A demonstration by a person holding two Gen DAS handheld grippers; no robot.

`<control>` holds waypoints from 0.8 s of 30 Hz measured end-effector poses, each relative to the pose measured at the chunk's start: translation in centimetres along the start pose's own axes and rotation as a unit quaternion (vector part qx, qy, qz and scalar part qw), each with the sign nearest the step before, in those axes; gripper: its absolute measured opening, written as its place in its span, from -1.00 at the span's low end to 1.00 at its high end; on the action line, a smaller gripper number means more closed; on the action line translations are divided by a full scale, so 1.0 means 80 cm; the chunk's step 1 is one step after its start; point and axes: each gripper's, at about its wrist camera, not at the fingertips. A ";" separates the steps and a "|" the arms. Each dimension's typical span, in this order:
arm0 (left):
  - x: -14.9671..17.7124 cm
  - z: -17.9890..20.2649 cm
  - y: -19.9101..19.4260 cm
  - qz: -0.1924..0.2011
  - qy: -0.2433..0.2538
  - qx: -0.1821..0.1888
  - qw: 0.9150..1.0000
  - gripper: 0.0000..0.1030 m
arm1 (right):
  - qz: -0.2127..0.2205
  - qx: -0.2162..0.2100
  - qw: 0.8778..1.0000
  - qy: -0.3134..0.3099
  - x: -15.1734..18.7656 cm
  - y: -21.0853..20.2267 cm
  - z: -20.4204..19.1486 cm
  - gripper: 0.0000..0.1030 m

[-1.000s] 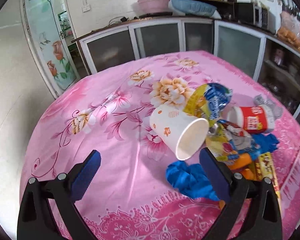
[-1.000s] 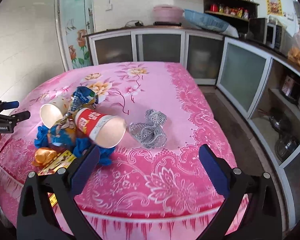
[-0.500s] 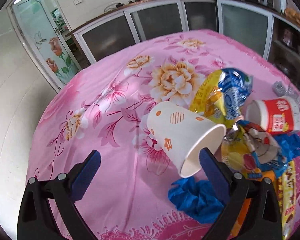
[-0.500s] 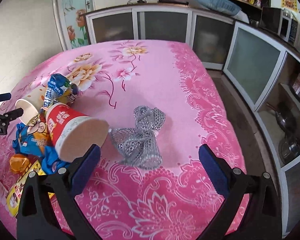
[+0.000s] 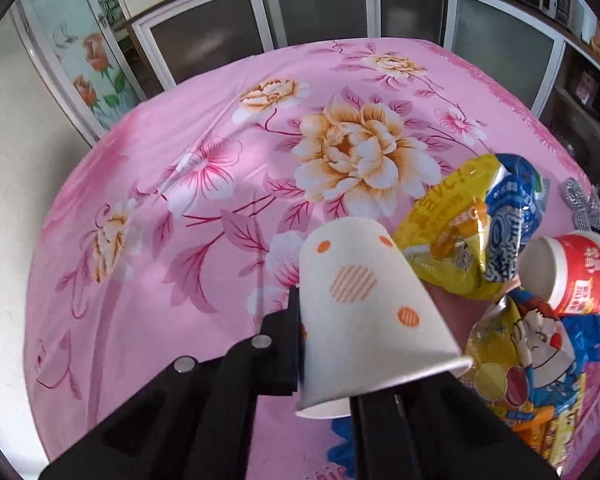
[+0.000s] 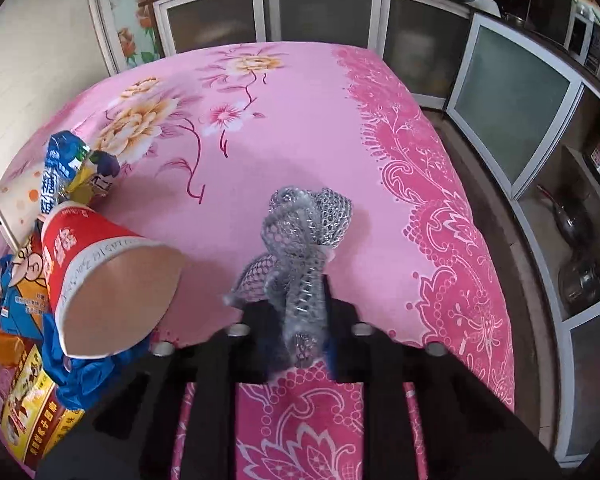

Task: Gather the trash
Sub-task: 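Grasp the white paper cup with the left tool while the right tool grasps the silver mesh net, then carry the cup and mesh net over the yellow bin and open both tools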

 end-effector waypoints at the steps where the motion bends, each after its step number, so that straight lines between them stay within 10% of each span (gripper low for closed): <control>1: 0.000 -0.001 -0.004 0.005 -0.003 0.006 1.000 -0.94 | 0.006 -0.002 1.000 0.005 0.001 -0.004 0.001 -0.78; 13: 0.026 -0.024 -0.094 0.088 -0.026 0.043 0.995 -0.94 | 0.063 -0.007 0.998 0.011 0.023 -0.104 -0.005 -0.78; 24: 0.095 0.047 -0.170 0.125 0.023 0.122 0.984 -0.94 | 0.080 0.017 0.995 0.059 0.130 -0.205 0.007 -0.78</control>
Point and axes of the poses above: each gripper's, at about its wrist camera, not at the fingertips, and y roughly the way its jaws point, z to its right, x to its underside, and after that the axes turned 5 degrees about -y, right-handed
